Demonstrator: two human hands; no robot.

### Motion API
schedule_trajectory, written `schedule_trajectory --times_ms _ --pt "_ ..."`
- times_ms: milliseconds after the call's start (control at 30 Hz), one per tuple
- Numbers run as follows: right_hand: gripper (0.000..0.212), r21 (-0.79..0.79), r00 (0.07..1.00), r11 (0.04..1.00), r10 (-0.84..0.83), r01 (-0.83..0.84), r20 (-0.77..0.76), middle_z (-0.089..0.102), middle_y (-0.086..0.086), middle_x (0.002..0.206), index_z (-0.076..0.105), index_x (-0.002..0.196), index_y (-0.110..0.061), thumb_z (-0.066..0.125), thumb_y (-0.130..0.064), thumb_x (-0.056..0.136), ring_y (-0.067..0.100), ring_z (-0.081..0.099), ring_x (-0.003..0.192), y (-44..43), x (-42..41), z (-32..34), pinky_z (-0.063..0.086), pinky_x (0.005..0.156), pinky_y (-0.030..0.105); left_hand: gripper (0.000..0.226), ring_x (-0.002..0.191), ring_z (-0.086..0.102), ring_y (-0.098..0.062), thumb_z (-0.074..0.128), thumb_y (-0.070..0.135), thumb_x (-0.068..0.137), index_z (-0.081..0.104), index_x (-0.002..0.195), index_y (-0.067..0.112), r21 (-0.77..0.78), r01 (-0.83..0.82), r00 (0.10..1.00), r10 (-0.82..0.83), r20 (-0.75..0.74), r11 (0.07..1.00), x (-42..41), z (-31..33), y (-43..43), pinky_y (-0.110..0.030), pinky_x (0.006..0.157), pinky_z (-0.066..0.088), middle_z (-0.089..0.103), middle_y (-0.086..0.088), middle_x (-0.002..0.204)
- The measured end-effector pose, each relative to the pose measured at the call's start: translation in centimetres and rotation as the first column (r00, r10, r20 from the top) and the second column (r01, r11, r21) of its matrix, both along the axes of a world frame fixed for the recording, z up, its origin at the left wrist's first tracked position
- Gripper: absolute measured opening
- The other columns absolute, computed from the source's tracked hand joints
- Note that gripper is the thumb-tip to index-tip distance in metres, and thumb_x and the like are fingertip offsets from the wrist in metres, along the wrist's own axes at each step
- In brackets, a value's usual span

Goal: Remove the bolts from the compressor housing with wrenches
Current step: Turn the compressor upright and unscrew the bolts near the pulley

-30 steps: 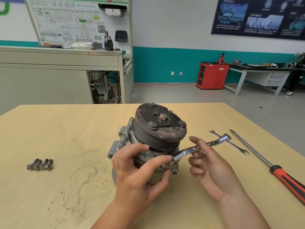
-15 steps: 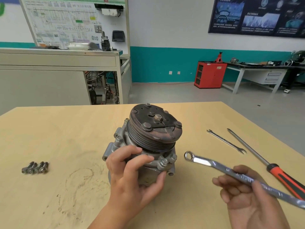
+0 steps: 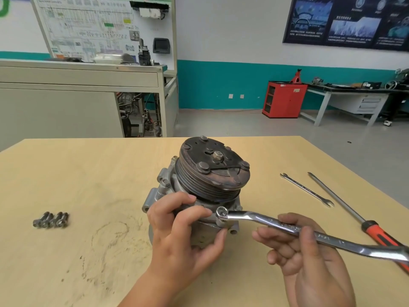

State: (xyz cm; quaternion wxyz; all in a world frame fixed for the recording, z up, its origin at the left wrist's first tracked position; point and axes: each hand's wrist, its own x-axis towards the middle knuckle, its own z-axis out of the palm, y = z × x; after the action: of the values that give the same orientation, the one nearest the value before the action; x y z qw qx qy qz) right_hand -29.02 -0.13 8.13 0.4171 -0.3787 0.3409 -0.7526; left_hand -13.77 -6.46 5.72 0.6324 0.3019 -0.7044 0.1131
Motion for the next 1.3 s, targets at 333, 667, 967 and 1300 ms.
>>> schedule_trajectory --times_ms 333,667,967,1300 --pt "0.048 -0.050 0.995 0.996 -0.071 0.068 -0.068 0.071 0.010 0.062 0.071 0.070 -0.029 0.070 -0.074 0.054 0.024 0.070 0.057 -0.4 -0.1 -0.6 0.042 0.042 0.011 0.035 0.110 0.039 -0.009 0.070 0.037 0.073 0.058 0.105 0.030 0.017 -0.021 0.998 0.020 0.059 1.000 0.1 0.1 -0.1 -0.055 0.065 0.047 0.027 0.009 0.122" --pt "0.032 0.245 0.979 0.952 0.155 -0.184 0.135 0.057 0.013 0.050 0.067 0.064 -0.013 0.046 -0.034 0.076 0.017 0.052 0.041 -2.9 -1.8 -1.5 0.034 0.036 0.017 0.030 0.108 0.040 -0.011 0.070 0.035 0.074 0.061 0.102 0.035 0.002 -0.025 0.997 0.025 0.079 1.000 0.0 0.1 0.0 -0.053 0.068 0.047 0.028 0.007 0.122" --pt "0.034 0.242 0.862 0.855 0.362 -0.459 0.354 0.043 -0.001 0.052 0.076 0.085 -0.013 0.048 -0.031 0.079 0.006 0.035 0.039 -4.5 -2.8 -1.3 0.032 0.036 0.018 0.029 0.108 0.039 -0.010 0.069 0.036 0.074 0.061 0.102 0.035 -0.010 -0.029 0.996 0.030 0.087 1.000 0.0 0.1 -0.2 -0.053 0.067 0.046 0.028 0.007 0.122" --pt "0.066 0.216 0.856 0.856 0.382 -0.470 0.349 0.045 0.002 0.050 0.075 0.086 -0.008 0.093 -0.039 0.031 0.009 0.037 0.036 -3.6 -3.2 -1.4 0.034 0.034 0.019 0.031 0.100 0.044 -0.016 0.071 0.036 0.072 0.062 0.101 0.036 0.009 -0.039 0.995 0.038 0.094 0.999 0.0 0.0 0.1 -0.056 0.066 0.047 0.029 0.008 0.122"
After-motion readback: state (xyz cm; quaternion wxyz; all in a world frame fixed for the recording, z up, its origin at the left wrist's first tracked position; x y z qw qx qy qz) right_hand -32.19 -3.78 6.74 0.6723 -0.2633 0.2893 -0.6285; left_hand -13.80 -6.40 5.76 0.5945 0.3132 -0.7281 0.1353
